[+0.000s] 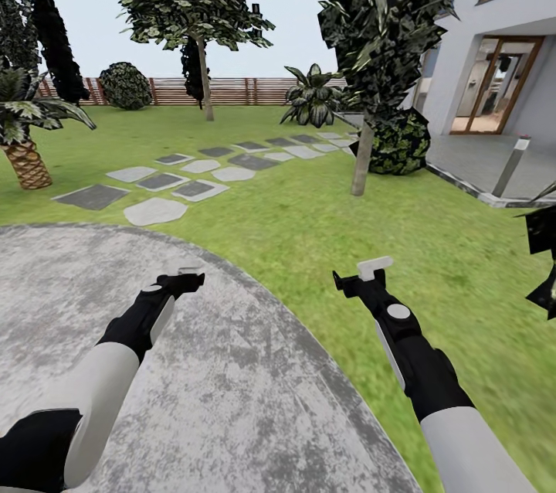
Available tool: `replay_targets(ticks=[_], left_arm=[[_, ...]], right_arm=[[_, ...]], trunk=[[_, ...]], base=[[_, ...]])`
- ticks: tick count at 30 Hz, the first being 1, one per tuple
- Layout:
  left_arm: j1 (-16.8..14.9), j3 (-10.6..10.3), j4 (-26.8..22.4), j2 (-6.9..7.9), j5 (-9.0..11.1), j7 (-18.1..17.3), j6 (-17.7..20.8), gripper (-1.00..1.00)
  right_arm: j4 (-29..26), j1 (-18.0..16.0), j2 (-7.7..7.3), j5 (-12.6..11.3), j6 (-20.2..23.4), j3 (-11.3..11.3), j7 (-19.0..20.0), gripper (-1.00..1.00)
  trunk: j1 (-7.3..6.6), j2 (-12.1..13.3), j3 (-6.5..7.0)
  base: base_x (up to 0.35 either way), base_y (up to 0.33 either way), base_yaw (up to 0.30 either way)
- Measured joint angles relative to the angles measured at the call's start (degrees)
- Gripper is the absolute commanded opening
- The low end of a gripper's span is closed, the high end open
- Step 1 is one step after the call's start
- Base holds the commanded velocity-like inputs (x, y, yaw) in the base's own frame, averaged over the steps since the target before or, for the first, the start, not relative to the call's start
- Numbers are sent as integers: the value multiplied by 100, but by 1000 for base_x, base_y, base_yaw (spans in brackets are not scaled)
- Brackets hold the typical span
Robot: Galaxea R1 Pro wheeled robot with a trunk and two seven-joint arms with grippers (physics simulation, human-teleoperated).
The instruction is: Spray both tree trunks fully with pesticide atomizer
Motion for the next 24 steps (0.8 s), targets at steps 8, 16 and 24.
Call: replay_targets(ticks=[8,16,24], left_arm=[[0,0,0,0,-1,3,0,100],[0,0,0,-4,1,0,0,100],[-7,0,0,0,-1,1,0,100]], right_arm=[[0,0,0,2,0,0,0,100],[0,0,0,3,0,0,0,100],[0,0,0,6,0,0,0,100]], trunk=[[0,0,0],[-1,0,0],[-3,0,0]], base=[[99,74,0],[64,4,0],[312,0,0]])
